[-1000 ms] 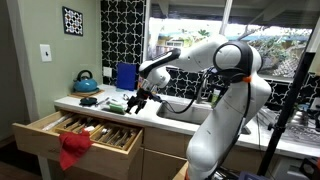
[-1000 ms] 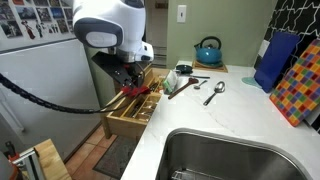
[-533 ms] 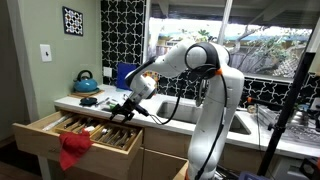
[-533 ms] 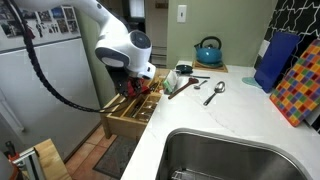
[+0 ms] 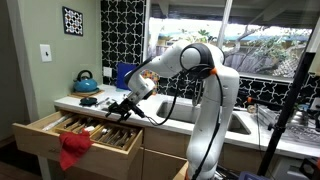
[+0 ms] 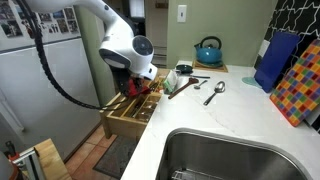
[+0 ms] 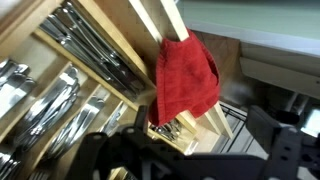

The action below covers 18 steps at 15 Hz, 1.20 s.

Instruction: Fold the towel and hang it over the edge of the drawer

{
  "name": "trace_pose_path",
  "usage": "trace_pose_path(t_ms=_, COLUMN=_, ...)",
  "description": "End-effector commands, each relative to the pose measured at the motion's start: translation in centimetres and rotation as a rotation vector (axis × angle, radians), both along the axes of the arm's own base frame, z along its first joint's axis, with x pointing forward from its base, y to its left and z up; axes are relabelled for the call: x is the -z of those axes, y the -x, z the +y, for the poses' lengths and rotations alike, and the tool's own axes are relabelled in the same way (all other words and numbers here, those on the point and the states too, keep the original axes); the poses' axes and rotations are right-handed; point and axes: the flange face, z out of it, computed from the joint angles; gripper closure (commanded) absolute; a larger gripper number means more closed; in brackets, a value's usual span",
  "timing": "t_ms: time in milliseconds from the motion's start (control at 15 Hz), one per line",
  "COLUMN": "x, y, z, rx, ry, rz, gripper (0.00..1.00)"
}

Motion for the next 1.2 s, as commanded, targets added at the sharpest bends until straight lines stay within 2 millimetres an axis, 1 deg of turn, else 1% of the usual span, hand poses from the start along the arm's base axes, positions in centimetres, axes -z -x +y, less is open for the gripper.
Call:
trace_pose_path(t_ms=0, x=3.7, y=-2.4, z=0.5, rx=0.066, ry=-0.172, rz=0.006, gripper=0.0)
trace_pose_path(t_ms=133, x=6.2, y=-3.2, z=0.8, rx=0.105, ry=-0.208, rz=0.055, gripper=0.0)
trace_pose_path(t_ms=200, x=7.5, y=-3.6, z=0.8, rx=0.127, ry=-0.199, rz=0.072, gripper=0.0)
trace_pose_path(t_ms=400, x=11.1, y=-4.7, z=1.7, rx=0.143, ry=-0.185, rz=0.153, gripper=0.0)
trace_pose_path(t_ms=600, x=13.7, y=-5.7, z=3.1, rx=0.163, ry=-0.228, rz=0.254, gripper=0.0)
trace_pose_path(t_ms=733, x=14.9, y=-6.3, z=3.9, rx=0.174, ry=-0.266, rz=0.32, gripper=0.0)
trace_pose_path(t_ms=867, x=15.7, y=-7.0, z=4.8, rx=0.169, ry=-0.318, rz=0.363, gripper=0.0)
trace_pose_path(t_ms=1133, x=16.0, y=-8.2, z=5.9, rx=0.145, ry=-0.429, rz=0.397, gripper=0.0)
